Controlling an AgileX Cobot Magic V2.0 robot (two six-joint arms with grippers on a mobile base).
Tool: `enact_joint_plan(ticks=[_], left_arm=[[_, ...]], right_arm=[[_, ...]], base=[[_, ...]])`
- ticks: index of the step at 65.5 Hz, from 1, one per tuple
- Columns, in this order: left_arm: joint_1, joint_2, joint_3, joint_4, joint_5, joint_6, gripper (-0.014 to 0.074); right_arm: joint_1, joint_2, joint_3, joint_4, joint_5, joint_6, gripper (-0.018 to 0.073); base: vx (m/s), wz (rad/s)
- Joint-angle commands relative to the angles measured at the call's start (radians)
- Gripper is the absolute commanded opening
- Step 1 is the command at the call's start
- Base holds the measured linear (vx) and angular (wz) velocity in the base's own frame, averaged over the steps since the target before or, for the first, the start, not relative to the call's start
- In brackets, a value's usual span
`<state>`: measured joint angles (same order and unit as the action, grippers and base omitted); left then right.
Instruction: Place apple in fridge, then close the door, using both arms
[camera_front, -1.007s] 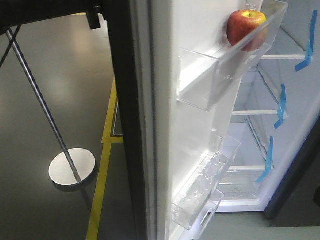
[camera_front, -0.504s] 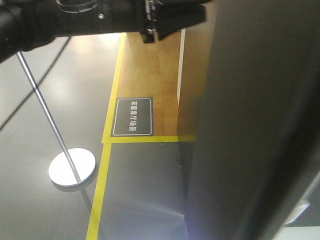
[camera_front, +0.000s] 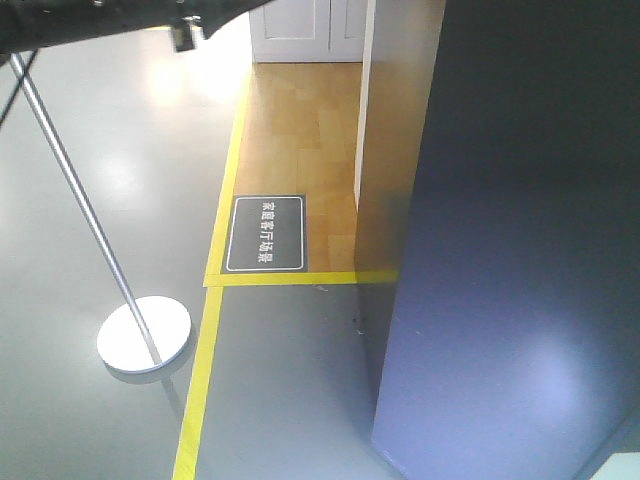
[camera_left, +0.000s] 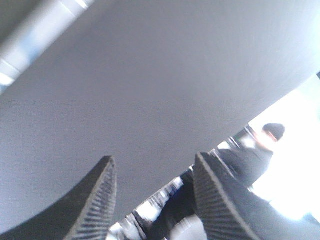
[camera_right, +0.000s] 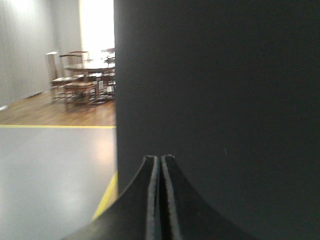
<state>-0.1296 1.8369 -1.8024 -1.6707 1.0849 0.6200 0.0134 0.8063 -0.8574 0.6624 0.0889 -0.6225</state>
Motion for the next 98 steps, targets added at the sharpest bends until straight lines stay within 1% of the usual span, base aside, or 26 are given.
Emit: enact_joint_plan(ticks=[1, 8, 16, 26, 33, 41, 54, 61, 70, 78, 83, 91, 98], left_arm=[[0.033, -0.050, -0.035, -0.101, 0.002, 0.004, 0.0360], [0.067, -0.050, -0.035, -0.080, 0.001, 0.004, 0.0360], [0.110, -0.050, -0.035, -0.021, -0.001, 0.004, 0.0360], [0.139, -0.050, -0.035, 0.052, -0.001, -0.007, 0.0360], [0.151, -0.050, -0.035, 0.080, -0.004, -0.012, 0.0360], [0.155, -0.050, -0.035, 0.081, -0.016, -0.012, 0.0360], [0.155, -0.050, -0.035, 0.082, -0.043, -0.012, 0.0360], [0.155, -0.050, -0.035, 0.087, -0.052, -0.012, 0.0360], [0.155, -0.050, -0.035, 0.087, -0.054, -0.012, 0.0360], [0.155, -0.050, -0.035, 0.091, -0.062, -0.011, 0.0360], [0.155, -0.050, -0.035, 0.107, -0.076, -0.011, 0.0360], [0.155, -0.050, -0.035, 0.154, -0.110, -0.011, 0.0360], [0.155, -0.050, -0.035, 0.191, -0.136, -0.011, 0.0360]], right_arm=[[-0.004, 0.133, -0.091, 0.002, -0.183, -0.010, -0.0003], [-0.004, 0.274, -0.157, 0.010, -0.271, -0.011, -0.0003], [-0.004, 0.394, -0.233, 0.043, -0.334, -0.018, -0.0003], [-0.004, 0.505, -0.301, 0.096, -0.396, -0.039, -0.0003], [-0.004, 0.564, -0.339, 0.141, -0.445, -0.061, -0.0003], [-0.005, 0.625, -0.386, 0.194, -0.495, -0.111, -0.0003], [-0.017, 0.708, -0.472, 0.307, -0.492, -0.213, -0.0003], [-0.017, 0.740, -0.511, 0.336, -0.497, -0.269, -0.0003], [-0.023, 0.779, -0.568, 0.368, -0.496, -0.301, -0.0003], [-0.069, 0.827, -0.636, 0.407, -0.424, -0.300, -0.0003], [-0.113, 0.863, -0.690, 0.429, -0.318, -0.300, -0.0003], [-0.175, 0.913, -0.773, 0.430, -0.122, -0.300, -0.0003], [-0.207, 0.948, -0.831, 0.430, 0.002, -0.298, -0.0003]], base=[[0.00, 0.00], [0.00, 0.00], [0.00, 0.00], [0.00, 0.00], [0.00, 0.00], [0.00, 0.00], [0.00, 0.00], [0.00, 0.00], [0.00, 0.00], [0.00, 0.00], [0.00, 0.00], [0.00, 0.00], [0.00, 0.00]])
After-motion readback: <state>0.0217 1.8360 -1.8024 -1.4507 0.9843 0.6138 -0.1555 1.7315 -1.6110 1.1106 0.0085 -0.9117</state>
